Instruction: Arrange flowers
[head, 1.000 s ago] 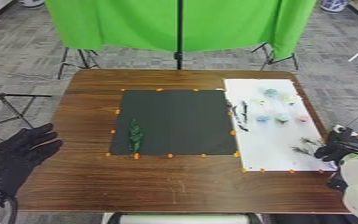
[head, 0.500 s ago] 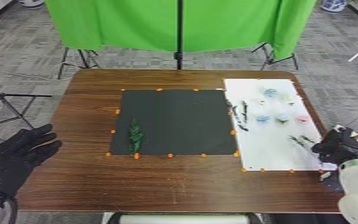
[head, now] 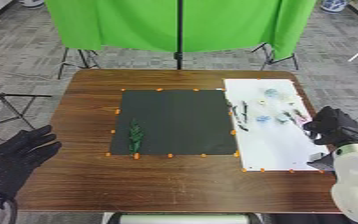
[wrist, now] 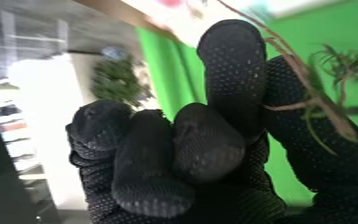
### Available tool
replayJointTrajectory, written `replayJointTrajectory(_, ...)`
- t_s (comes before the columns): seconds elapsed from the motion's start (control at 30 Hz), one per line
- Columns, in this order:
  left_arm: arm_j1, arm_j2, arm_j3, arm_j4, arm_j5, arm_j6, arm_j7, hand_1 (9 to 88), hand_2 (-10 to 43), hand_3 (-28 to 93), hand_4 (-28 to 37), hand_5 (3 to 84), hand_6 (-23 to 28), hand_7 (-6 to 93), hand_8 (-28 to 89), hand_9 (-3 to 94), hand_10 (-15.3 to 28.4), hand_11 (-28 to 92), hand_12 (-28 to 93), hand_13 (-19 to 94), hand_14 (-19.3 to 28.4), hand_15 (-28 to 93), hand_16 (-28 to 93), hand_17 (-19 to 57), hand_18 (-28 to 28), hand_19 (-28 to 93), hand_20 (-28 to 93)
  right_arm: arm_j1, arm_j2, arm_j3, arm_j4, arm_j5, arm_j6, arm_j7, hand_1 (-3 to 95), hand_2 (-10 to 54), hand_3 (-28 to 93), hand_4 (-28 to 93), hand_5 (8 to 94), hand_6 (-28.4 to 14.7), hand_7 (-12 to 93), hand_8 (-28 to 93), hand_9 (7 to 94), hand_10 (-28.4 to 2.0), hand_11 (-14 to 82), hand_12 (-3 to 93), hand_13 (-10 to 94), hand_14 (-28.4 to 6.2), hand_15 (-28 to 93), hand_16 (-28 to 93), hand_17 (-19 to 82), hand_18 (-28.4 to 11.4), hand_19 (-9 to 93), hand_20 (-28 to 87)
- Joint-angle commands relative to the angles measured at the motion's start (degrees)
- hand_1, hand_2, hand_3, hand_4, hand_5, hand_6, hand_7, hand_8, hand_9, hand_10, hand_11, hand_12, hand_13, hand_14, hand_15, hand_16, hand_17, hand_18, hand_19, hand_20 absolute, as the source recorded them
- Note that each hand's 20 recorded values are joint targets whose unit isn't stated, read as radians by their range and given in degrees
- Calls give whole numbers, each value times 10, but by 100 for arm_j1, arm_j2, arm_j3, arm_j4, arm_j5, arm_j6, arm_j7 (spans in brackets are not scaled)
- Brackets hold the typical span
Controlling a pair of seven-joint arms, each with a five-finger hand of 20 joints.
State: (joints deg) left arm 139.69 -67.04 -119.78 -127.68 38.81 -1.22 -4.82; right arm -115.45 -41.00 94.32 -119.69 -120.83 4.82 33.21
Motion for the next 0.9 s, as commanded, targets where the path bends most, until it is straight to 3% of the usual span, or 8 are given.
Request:
replayJointTrajectory(0.03, -14, -25, 61, 9, 21, 40, -169, 260, 52, 725, -283, 411, 71, 242, -115, 349, 156, 335, 145, 276, 185, 505, -71, -62, 238, 617, -20, 2550, -479, -2219, 27, -19, -97, -532, 332, -25, 903, -178, 882, -11, 507, 17, 927, -95, 668, 345, 851, -100, 853, 323, 431, -227, 932, 462)
replayJointTrajectory(0.2, -171, 40, 147, 75, 22, -19, -264, 260, 52, 725, -283, 411, 71, 242, -115, 349, 156, 335, 145, 277, 185, 505, -71, -62, 238, 618, -20, 3701, -1278, -3638, 487, -95, -658, -603, 331, -24, 903, -176, 881, -12, 510, 15, 928, -94, 669, 347, 852, -99, 854, 324, 434, -227, 932, 465)
replayJointTrajectory(0.4, -185, 74, 225, 98, 11, 5, -286, 260, 52, 726, -283, 410, 71, 242, -115, 349, 157, 334, 145, 277, 185, 504, -72, -62, 238, 618, -21, 4354, -2222, -4723, 1422, -568, -1375, -478, 337, -2, 894, -206, 874, -11, 512, -26, 922, -91, 662, 354, 852, -97, 852, 323, 435, -227, 932, 464)
replayJointTrajectory(0.53, -142, 106, 273, 97, -4, 58, -249, 260, 52, 725, -283, 410, 71, 243, -116, 349, 156, 335, 145, 276, 185, 505, -71, -62, 238, 618, -22, 4473, -2481, -5212, 1904, -987, -1403, -274, 339, 22, 887, -230, 862, -11, 508, -46, 913, -86, 657, 354, 850, -89, 845, 325, 435, -227, 932, 462)
replayJointTrajectory(0.73, -141, 70, 254, 100, 19, -7, -295, 259, 52, 727, -283, 410, 71, 243, -116, 349, 157, 334, 144, 277, 185, 504, -72, -62, 238, 619, -22, 4493, -2636, -5719, 2196, -2004, -1425, 190, 338, 21, 890, -231, 863, -10, 500, -32, 916, -85, 654, 349, 855, -85, 842, 320, 441, -228, 932, 460)
replayJointTrajectory(0.8, -141, 151, 281, 119, -26, 18, -241, 259, 52, 727, -283, 410, 71, 243, -116, 350, 157, 334, 144, 277, 185, 505, -72, -63, 238, 619, -22, 4484, -2658, -5779, 2218, -1953, -1432, 301, 331, 11, 895, -218, 872, -7, 491, -32, 923, -81, 650, 345, 860, -83, 840, 317, 450, -225, 932, 460)
replayJointTrajectory(0.9, -166, 180, 297, 134, -31, 7, -252, 260, 52, 725, -283, 410, 71, 242, -115, 350, 157, 334, 144, 277, 185, 504, -72, -62, 238, 618, -22, 4460, -2722, -5764, 2250, -1915, -1732, 441, 323, 4, 893, -204, 884, -4, 489, -77, 928, -79, 646, 346, 866, -80, 836, 319, 457, -226, 932, 464)
